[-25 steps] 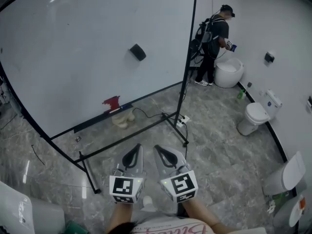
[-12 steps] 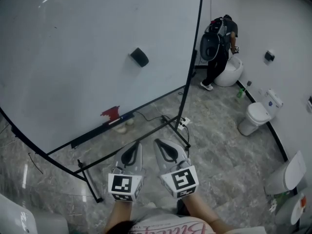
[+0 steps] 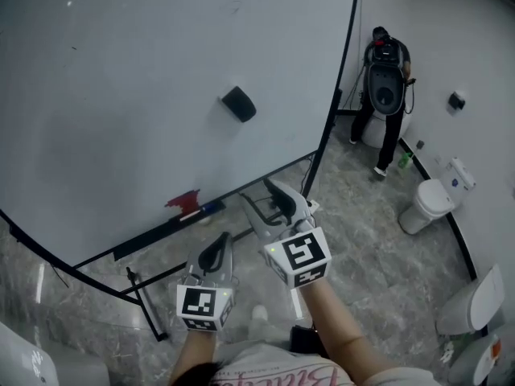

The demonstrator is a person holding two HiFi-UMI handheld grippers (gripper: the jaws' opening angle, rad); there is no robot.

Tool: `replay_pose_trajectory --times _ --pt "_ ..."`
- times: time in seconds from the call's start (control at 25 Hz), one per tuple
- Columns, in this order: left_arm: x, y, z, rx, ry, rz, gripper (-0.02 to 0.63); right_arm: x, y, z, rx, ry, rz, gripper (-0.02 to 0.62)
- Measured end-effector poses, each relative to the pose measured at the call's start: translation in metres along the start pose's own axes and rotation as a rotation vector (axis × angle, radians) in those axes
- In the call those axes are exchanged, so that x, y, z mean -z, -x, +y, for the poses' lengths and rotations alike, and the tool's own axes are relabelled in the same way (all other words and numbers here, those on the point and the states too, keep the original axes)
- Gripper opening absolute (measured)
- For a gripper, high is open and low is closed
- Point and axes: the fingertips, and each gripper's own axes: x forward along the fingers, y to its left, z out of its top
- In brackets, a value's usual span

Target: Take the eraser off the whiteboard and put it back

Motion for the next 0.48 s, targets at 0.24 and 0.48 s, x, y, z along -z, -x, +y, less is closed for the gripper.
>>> replay_pose_trajectory --times 0.24,0.48 --pt "-0.012 -0.050 0.025 -0.024 -0.025 -0.014 0.000 -0.006 -0.073 -0.047 -0.014 0.075 0.015 0.233" --pt "-0.022 -0.087 0.049 -0.087 -0.039 -0.031 0.000 -0.019 -0.128 -0.085 -0.006 0.178 0.021 0.248"
